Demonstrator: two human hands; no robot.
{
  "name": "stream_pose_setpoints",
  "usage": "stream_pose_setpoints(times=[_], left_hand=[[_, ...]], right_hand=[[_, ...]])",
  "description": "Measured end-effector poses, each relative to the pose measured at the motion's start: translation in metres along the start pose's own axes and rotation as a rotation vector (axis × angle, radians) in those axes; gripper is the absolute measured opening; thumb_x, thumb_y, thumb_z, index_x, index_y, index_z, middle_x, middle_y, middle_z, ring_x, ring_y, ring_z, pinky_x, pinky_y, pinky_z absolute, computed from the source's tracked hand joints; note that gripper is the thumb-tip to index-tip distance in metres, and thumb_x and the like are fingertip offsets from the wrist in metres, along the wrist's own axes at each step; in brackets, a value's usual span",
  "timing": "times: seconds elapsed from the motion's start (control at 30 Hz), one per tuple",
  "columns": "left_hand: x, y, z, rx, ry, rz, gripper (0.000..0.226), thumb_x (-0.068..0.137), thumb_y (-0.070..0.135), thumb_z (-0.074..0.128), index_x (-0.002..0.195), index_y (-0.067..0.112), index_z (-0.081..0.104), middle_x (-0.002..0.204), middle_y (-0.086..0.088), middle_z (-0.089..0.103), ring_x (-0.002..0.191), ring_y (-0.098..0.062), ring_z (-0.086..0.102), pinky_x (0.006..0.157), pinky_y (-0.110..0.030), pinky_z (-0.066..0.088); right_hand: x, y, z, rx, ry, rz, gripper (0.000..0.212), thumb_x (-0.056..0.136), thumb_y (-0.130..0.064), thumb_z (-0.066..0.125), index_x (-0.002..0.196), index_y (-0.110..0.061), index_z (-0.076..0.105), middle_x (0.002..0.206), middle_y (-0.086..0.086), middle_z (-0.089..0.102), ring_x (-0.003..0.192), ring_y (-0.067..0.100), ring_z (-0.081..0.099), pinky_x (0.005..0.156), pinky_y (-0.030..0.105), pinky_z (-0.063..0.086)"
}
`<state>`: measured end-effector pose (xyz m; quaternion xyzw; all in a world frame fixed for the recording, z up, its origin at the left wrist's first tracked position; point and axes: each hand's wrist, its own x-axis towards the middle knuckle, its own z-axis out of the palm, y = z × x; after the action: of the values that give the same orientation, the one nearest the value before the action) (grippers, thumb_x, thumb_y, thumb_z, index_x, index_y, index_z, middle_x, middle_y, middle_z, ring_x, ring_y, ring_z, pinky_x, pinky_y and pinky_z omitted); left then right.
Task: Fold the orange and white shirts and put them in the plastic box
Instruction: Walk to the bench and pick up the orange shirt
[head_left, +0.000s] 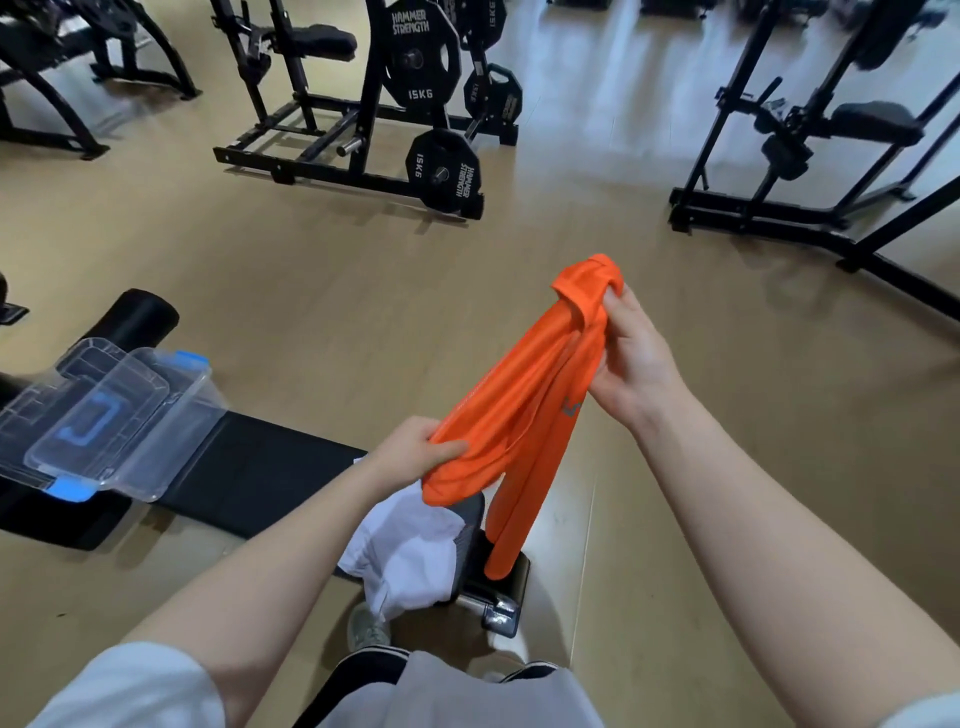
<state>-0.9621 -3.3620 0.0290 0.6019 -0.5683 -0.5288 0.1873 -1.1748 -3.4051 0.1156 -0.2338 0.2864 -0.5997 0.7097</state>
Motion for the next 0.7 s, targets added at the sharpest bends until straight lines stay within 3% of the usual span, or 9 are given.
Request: stream_pose_setpoints(times=[0.17,0.27,0.33,0.43,0.53,0.6,0.7], left_hand=[[0.000,-0.002,-0.015,-0.425,0.281,-0.108,0.015,0.091,0.019,0.055,0.081,0.013,0.065,0.078,-0.007,0.060,0.071,-0.019,0.052,0.068,-0.029,0.040],[-0.003,0.014,-0.018,-0.517,0.323,-0.112,0.016,0.087,0.024,0.055,0.084,0.018,0.069,0.083,-0.007,0.066,0.076,-0.021,0.058,0.073,-0.032,0.043],[-0.006,0.029,-0.015,-0.590,0.325,-0.079,0.019,0.088,0.023,0.054,0.077,0.017,0.067,0.068,-0.002,0.066,0.064,-0.016,0.059,0.064,-0.026,0.044],[-0.015,0.058,-0.010,-0.723,0.187,-0.066,0.028,0.091,0.015,0.046,0.066,0.014,0.059,0.048,0.005,0.060,0.043,-0.007,0.055,0.048,-0.019,0.043],[-0.029,0.081,-0.003,-0.801,-0.051,-0.060,0.021,0.078,0.007,0.038,0.058,0.011,0.045,0.044,0.002,0.048,0.034,-0.010,0.046,0.038,-0.014,0.038],[-0.037,0.091,0.005,-0.746,-0.191,-0.046,0.013,0.070,0.003,0.035,0.067,0.009,0.045,0.052,-0.002,0.050,0.039,-0.011,0.050,0.041,-0.015,0.042],[-0.045,0.097,0.016,-0.666,-0.373,-0.012,0.024,0.062,0.002,0.041,0.077,0.006,0.059,0.069,-0.006,0.059,0.053,-0.013,0.060,0.051,-0.020,0.049]], right_hand=[[0.004,-0.012,-0.023,0.158,0.114,-0.025,0.017,0.094,-0.016,0.045,0.091,-0.020,0.061,0.080,0.003,0.071,0.073,0.015,0.067,0.081,0.033,0.055],[0.000,-0.011,-0.031,0.013,0.106,-0.011,0.014,0.092,-0.016,0.048,0.091,-0.015,0.062,0.076,0.002,0.071,0.069,0.013,0.067,0.076,0.029,0.055],[-0.004,-0.008,-0.035,-0.160,0.122,-0.020,0.010,0.088,-0.017,0.054,0.091,-0.013,0.062,0.068,-0.001,0.070,0.060,0.010,0.064,0.067,0.025,0.055],[-0.003,-0.006,-0.045,-0.373,0.242,-0.086,0.010,0.091,-0.008,0.052,0.087,-0.013,0.060,0.060,-0.006,0.067,0.052,0.004,0.060,0.056,0.017,0.052],[-0.005,-0.009,-0.059,-0.608,0.313,-0.160,0.017,0.094,-0.008,0.048,0.083,-0.018,0.057,0.074,-0.001,0.062,0.063,0.007,0.056,0.059,0.018,0.048],[-0.009,-0.009,-0.067,-0.663,0.320,-0.186,0.018,0.095,-0.008,0.047,0.083,-0.019,0.055,0.079,0.000,0.059,0.067,0.006,0.056,0.063,0.017,0.048],[-0.015,-0.008,-0.069,-0.682,0.294,-0.223,0.016,0.094,-0.008,0.050,0.084,-0.019,0.056,0.079,-0.002,0.060,0.060,-0.005,0.058,0.061,0.010,0.048]])
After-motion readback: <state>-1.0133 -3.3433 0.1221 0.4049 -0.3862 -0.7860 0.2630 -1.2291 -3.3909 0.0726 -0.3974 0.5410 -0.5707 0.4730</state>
